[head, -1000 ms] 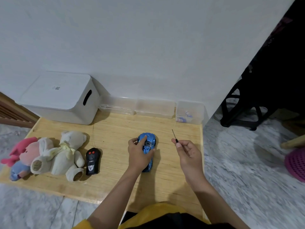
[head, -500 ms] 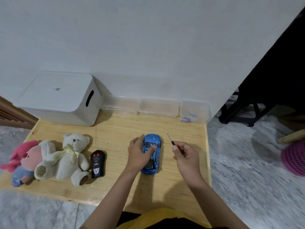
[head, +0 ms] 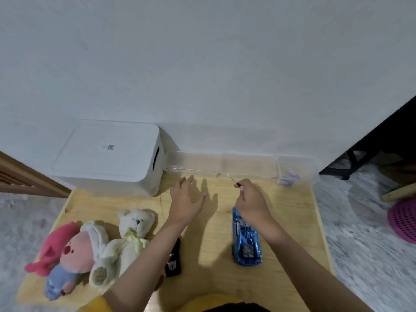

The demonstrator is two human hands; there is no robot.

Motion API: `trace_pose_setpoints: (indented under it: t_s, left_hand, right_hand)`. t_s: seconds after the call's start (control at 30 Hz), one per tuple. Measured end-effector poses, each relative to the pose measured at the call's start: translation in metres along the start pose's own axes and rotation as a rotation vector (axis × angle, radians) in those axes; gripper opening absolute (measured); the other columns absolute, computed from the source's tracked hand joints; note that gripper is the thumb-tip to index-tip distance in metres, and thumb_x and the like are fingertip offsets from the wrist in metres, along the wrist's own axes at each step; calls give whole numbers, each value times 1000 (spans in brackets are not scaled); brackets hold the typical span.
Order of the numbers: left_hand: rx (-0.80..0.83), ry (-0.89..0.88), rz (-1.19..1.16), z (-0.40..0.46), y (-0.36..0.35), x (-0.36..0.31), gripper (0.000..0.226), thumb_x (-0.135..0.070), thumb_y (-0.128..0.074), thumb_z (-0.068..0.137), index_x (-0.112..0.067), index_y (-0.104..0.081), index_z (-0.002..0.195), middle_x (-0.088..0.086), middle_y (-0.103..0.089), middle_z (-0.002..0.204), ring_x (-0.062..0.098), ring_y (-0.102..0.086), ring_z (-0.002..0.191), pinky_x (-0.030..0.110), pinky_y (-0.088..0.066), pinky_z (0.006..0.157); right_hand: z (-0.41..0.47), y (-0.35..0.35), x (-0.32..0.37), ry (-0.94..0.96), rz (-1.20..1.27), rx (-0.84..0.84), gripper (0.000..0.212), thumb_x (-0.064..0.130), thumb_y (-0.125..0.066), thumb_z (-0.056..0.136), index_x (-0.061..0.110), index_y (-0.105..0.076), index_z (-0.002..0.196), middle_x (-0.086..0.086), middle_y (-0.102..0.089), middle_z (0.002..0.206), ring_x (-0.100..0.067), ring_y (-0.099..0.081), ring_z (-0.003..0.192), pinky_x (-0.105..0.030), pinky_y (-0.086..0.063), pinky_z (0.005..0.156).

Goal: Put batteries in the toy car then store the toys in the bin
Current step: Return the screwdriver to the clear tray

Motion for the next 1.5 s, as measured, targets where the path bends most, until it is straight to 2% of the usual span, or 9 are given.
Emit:
trace_pose_setpoints:
  t_s: [0.07,0.17,0.4,0.77,0.93,1.13,1.23,1.4,1.5]
  left_hand:
    - [-3,-58,99,21,12,2,67,-35,-64,86,-16,-35,143,11,-30,146,30,-23,136,41,-29,108]
    - [-8,-126,206,49,25,3,68,-30,-64,86,-12,-33,143,15,-28,147,33,-22,134,41,-26,109]
    - [23,-223,205,90,28,6,71,-11,-65,83,-7,-28,144,14,-22,149,29,-19,137,31,-18,114]
    - [-67,-265,143,110,24,11,67,5,-64,79,-2,-36,140,21,-22,149,33,-19,139,25,-12,112]
    - [-167,-333,188,104,26,10,76,12,-66,69,1,-38,138,30,-18,145,43,-22,135,46,-22,114]
    - [-175,-369,86,94,24,13,78,12,-70,71,8,-31,138,27,-27,140,33,-28,133,33,-17,113]
    - [-163,-371,68,95,23,11,81,13,-70,72,10,-27,141,27,-25,147,26,-12,140,35,-10,115]
    - [-147,-409,156,108,24,18,95,15,-67,71,4,-10,146,23,-10,155,26,3,143,44,-7,117]
    - [-150,-398,160,115,23,16,104,22,-65,67,0,-3,147,16,-5,156,21,9,143,44,-7,118]
  right_hand:
    - [21,-13,13,63,-160,-16,17,18,-38,97,12,-52,105,-2,-51,85,-19,-49,71,-31,-37,59]
    - [48,-33,26,70,-277,-9,40,39,-45,95,10,-49,122,-6,-55,111,-23,-55,99,-33,-44,74]
    - [93,-59,39,87,-450,10,75,41,-70,79,11,-34,138,-7,-49,125,-26,-48,116,-39,-48,85]
    - [106,-54,49,316,-443,-114,59,27,-75,75,8,-52,126,-10,-60,108,-29,-57,102,-36,-49,72]
    - [107,-34,60,410,-344,-270,55,24,-84,64,6,-61,111,-10,-63,92,-30,-62,85,-33,-51,62]
    - [112,-22,62,342,-236,-284,57,27,-82,68,7,-57,114,-6,-61,102,-23,-59,92,-36,-52,72]
    - [109,-21,59,316,-174,-320,63,31,-82,69,3,-51,117,-8,-61,109,-22,-59,99,-33,-52,77]
    - [104,-51,58,388,-78,-215,26,20,-45,93,-2,-51,106,-13,-60,94,-26,-60,82,-34,-49,65]
    - [107,-65,51,368,-132,-135,13,8,-45,93,2,-56,98,-9,-56,91,-24,-55,84,-33,-47,67]
Point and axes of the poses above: each hand's wrist, its own z-axis towards the middle knuckle, its own y-axis out of the back of the hand, x = y × z, the point moved 6 cm from there along z, towards the middle knuckle
